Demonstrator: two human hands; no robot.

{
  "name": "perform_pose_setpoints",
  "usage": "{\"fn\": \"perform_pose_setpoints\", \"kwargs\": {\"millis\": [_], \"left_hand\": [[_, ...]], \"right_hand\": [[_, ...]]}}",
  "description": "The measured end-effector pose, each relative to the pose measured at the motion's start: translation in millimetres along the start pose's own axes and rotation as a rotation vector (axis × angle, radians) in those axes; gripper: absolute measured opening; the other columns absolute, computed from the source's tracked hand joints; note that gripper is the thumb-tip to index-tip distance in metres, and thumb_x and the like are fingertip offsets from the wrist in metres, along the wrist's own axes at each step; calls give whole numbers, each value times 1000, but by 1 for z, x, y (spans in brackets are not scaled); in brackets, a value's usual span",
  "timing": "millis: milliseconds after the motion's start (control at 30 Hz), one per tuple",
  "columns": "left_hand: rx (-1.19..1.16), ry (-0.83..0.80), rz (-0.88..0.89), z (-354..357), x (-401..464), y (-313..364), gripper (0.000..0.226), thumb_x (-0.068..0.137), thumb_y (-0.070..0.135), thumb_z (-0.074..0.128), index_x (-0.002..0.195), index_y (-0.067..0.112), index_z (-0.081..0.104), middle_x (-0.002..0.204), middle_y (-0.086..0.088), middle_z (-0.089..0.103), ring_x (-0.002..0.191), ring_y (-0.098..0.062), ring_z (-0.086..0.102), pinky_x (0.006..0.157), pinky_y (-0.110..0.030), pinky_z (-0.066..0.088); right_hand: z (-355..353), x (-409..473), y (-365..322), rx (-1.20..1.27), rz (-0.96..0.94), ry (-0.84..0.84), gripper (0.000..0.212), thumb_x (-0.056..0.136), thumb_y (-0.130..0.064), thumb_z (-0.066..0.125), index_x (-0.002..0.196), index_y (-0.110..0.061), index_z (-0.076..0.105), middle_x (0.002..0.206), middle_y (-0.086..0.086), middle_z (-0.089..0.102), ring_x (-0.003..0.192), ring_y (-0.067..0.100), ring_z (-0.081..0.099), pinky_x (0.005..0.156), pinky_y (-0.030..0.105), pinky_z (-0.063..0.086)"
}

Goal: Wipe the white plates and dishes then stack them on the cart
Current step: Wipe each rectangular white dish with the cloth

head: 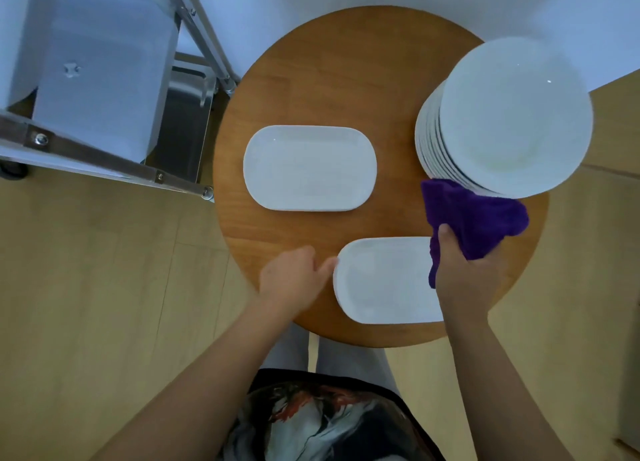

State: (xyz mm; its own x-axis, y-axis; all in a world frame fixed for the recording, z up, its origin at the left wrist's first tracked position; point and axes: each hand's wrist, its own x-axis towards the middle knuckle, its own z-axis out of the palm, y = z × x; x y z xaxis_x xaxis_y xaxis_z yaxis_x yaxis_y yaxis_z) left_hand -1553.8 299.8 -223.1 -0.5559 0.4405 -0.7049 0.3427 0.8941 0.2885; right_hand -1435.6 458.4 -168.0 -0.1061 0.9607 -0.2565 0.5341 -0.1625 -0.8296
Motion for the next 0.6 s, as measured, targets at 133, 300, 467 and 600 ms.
{"fn": "perform_pose_setpoints", "kwargs": {"millis": [133, 300, 467, 600], "left_hand": [[116, -64, -30, 36, -17, 26, 42, 91, 60, 39, 92, 20, 53, 77, 4, 57, 69, -12, 56, 56, -26, 41], [121, -36, -58, 38, -14, 32, 34, 96, 47, 41, 98, 18, 59, 81, 2, 59, 76, -15, 59, 60, -25, 45], [104, -10, -75, 37, -12, 28, 39, 93, 44, 51, 63, 19, 52, 59, 3, 50, 56, -12, 50, 48, -23, 34], [-49, -3, -140, 42, -14, 25, 39, 89, 38, 58, 57, 18, 51, 56, 1, 49, 53, -14, 47, 50, -25, 36]], "right_hand": [[-40, 3, 23, 23, 10, 4, 26, 83, -16, 70, 90, -34, 54, 84, -18, 62, 76, -5, 62, 68, 14, 49], [-76, 10, 54, 31, 42, -23, 27, 84, -13, 69, 99, -31, 55, 88, -18, 63, 79, -5, 63, 67, 13, 49], [-89, 20, 74, 25, 103, -64, 27, 85, -17, 69, 109, -22, 58, 96, -5, 66, 92, 17, 64, 81, 35, 54], [-91, 26, 83, 4, 158, -112, 27, 85, -19, 68, 111, -17, 59, 100, 2, 67, 95, 22, 64, 87, 44, 53]]}}
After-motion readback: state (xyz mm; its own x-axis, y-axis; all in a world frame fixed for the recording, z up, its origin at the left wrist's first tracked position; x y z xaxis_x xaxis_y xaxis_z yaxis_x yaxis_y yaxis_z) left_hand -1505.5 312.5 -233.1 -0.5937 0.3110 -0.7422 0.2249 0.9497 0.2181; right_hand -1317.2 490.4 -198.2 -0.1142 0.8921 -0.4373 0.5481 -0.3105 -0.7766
